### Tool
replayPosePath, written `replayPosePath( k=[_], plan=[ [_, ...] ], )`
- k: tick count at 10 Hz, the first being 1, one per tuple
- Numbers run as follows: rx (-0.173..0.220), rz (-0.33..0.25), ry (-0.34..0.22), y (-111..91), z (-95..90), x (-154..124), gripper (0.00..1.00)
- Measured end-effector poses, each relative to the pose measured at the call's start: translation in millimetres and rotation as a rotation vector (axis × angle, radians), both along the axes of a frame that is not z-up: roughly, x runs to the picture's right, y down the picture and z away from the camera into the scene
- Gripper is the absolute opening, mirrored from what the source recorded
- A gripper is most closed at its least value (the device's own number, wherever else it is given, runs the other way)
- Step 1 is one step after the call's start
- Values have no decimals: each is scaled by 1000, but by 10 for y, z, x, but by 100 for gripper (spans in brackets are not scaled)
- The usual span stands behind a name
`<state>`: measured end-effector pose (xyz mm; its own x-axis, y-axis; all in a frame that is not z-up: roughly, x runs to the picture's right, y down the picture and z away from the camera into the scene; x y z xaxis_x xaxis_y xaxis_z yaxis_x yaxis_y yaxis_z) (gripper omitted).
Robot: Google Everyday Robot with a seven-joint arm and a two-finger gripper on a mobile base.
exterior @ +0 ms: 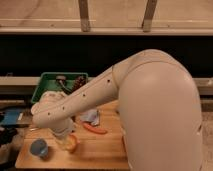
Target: Place apple in metal cup
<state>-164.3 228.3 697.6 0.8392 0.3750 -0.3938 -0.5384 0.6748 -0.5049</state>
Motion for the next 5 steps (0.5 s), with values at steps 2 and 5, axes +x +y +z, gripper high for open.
replayPosePath(
  k=[2,5],
  plan=[
    [3,7,8,-37,20,24,71],
    [54,43,44,-277,29,101,71]
  ],
)
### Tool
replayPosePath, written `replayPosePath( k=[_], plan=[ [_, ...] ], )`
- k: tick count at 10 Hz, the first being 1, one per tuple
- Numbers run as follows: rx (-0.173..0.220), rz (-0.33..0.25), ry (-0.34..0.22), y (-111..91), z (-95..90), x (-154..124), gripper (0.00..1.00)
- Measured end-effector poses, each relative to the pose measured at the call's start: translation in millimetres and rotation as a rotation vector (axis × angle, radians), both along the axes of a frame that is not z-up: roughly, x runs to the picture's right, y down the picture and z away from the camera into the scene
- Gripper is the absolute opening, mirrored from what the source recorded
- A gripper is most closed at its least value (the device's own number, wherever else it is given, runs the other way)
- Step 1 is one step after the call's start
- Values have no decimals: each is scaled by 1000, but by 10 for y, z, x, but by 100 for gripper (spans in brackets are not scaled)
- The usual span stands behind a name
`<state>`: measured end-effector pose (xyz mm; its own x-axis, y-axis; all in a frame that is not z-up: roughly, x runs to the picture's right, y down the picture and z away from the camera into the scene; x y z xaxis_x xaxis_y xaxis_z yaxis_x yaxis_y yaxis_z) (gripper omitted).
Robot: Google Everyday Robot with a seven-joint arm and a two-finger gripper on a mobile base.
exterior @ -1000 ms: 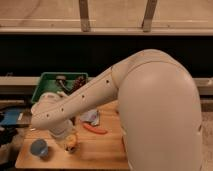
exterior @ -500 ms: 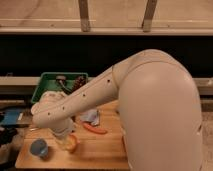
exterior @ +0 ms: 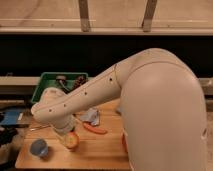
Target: Place apple in metal cup
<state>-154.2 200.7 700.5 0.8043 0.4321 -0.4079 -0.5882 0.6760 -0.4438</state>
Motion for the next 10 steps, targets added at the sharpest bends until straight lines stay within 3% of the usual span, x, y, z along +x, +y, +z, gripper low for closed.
replayPosePath(
  k=[5,7,9,10],
  plan=[
    [142,199,6,-937,-198,292,71],
    [182,283,47,-1203,-211,550,71],
    [207,391,98,-1426,-111,877,71],
    [212,402,107,-1455,-93,941,71]
  ],
)
